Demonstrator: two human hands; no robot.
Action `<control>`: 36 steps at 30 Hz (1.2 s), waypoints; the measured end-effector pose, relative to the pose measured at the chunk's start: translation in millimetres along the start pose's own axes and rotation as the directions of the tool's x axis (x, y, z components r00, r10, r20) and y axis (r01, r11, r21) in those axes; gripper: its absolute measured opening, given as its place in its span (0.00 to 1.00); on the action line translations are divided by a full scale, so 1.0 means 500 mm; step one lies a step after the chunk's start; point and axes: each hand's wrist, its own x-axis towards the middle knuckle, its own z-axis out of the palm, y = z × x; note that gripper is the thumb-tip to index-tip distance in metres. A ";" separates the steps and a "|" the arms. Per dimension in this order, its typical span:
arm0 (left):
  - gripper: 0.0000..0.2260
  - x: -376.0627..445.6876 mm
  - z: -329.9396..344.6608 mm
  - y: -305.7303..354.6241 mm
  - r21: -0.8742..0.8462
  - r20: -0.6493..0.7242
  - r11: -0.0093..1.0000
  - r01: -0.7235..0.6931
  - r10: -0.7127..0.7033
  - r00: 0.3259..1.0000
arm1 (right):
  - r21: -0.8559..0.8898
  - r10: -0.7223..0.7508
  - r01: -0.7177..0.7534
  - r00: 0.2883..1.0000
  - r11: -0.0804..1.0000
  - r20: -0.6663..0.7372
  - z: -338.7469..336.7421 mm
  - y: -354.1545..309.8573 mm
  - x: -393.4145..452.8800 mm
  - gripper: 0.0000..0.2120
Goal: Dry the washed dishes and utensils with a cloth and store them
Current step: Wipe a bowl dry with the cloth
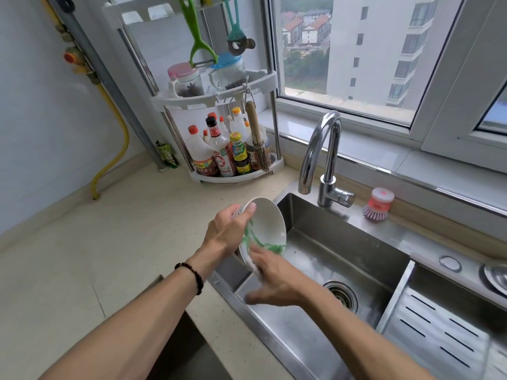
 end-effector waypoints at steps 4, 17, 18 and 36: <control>0.25 -0.002 -0.003 -0.002 -0.031 0.003 0.999 -0.016 0.016 1.000 | -0.475 0.095 -0.061 0.994 0.878 0.049 -0.006 0.033 0.003 0.44; 0.25 0.003 -0.011 0.004 0.041 0.005 0.997 -0.070 0.070 0.998 | -0.205 0.021 -0.026 1.000 0.979 -0.023 0.018 0.006 -0.011 0.45; 0.24 0.000 -0.009 0.005 0.020 -0.033 0.998 -0.052 0.052 0.998 | -0.037 0.024 -0.025 1.000 0.999 -0.019 0.022 -0.009 -0.010 0.45; 0.21 0.025 -0.120 0.083 0.035 0.348 0.996 -0.080 0.063 0.935 | -0.713 -0.300 0.068 0.932 0.698 -0.205 -0.033 0.036 0.007 0.26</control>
